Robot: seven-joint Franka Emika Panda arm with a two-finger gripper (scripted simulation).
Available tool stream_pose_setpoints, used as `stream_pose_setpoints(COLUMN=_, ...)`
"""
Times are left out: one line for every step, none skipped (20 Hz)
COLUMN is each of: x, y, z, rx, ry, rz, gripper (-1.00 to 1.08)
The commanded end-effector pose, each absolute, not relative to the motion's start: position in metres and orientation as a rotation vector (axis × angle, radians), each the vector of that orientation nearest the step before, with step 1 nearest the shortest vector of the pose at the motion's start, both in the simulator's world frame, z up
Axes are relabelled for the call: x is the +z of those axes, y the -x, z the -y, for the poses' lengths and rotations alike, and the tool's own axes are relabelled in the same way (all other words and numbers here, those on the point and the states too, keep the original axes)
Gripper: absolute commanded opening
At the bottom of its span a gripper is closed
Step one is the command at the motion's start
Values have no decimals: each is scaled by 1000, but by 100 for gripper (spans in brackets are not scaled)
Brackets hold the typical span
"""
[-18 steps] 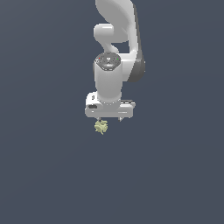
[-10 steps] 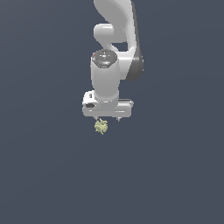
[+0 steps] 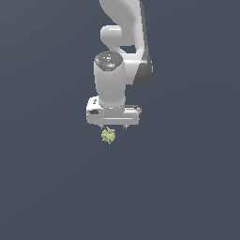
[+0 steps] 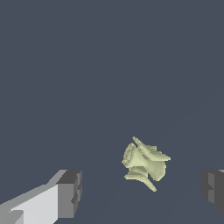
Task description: Pick up the object and move it to a goal position.
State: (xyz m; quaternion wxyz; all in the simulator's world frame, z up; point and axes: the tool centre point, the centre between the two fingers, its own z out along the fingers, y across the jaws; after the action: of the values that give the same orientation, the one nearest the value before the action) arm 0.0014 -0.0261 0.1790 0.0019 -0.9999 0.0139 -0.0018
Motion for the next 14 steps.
stream_pose_setpoints(x=176, y=0, z=27, rx=-5, ry=3137, rz=-62, gripper=100)
stream_pose_setpoints(x=174, y=0, z=28, rx=-5, ry=3136, rz=-75, gripper=100)
stream_pose_setpoints(x=172, y=1, z=29, rx=-4, ry=3136, rz=-90, gripper=100)
stream_pose_setpoints(x=169, y=2, z=30, rx=-4, ry=3135, rz=-109, gripper=100)
stream_pose_setpoints(x=167, y=3, z=31, rx=-4, ry=3134, rz=-129, gripper=100)
stream_pose_setpoints(x=163, y=5, z=32, rx=-4, ry=3133, rz=-153, gripper=100)
stream_pose_setpoints(x=160, y=6, z=33, rx=-3, ry=3131, rz=-179, gripper=100)
stream_pose_setpoints(x=156, y=8, z=35, rx=-3, ry=3129, rz=-207, gripper=100)
stream_pose_setpoints(x=151, y=10, z=37, rx=-3, ry=3127, rz=-239, gripper=100)
stream_pose_setpoints(x=147, y=12, z=39, rx=-2, ry=3124, rz=-273, gripper=100)
stream_pose_setpoints(x=142, y=15, z=41, rx=-2, ry=3120, rz=-309, gripper=100)
stream_pose_setpoints(x=136, y=17, z=43, rx=-2, ry=3116, rz=-349, gripper=100)
stream_pose_setpoints(x=131, y=20, z=45, rx=-1, ry=3112, rz=-391, gripper=100)
stream_pose_setpoints(x=125, y=23, z=47, rx=-1, ry=3107, rz=-431, gripper=100)
